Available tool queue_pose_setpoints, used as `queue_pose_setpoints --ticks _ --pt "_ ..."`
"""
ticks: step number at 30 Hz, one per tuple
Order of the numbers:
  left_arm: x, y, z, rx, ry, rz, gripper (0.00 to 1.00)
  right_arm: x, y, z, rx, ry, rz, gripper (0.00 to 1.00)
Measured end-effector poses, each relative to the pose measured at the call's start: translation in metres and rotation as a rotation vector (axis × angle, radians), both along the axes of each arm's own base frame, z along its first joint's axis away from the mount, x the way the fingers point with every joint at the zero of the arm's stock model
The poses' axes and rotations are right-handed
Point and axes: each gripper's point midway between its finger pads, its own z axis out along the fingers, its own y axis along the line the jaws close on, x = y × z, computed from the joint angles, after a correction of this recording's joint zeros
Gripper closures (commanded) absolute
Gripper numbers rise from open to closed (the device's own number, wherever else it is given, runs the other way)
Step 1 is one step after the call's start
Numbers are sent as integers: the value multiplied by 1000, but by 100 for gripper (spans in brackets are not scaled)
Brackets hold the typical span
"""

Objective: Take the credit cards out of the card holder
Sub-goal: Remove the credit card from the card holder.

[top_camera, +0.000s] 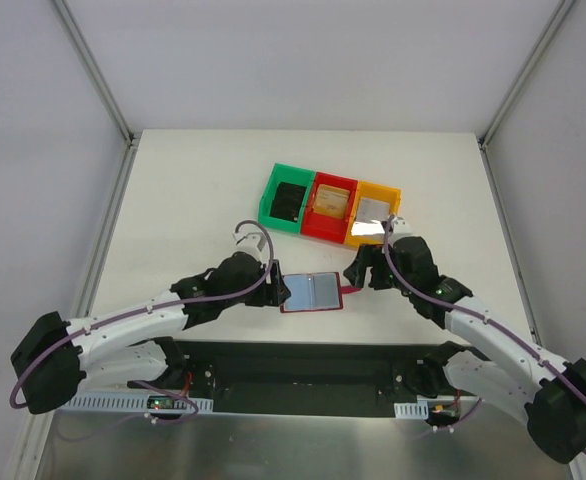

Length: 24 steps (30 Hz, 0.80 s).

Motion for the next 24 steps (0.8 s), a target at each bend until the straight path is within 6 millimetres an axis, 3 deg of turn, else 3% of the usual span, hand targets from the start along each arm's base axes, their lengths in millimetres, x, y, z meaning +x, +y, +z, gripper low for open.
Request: queue_pose_setpoints --ticks 11,20,24 --pt "12 -32 1 -47 20 -32 39 -18 -11 -37 -44 112 -21 48" --pt "10 -42 -1 -72 34 -52 39 -19 -23 -81 -121 272 -101 52" --pt "9 -45 0 -82 32 -64 40 -13 -18 -82 -91 276 -105 54"
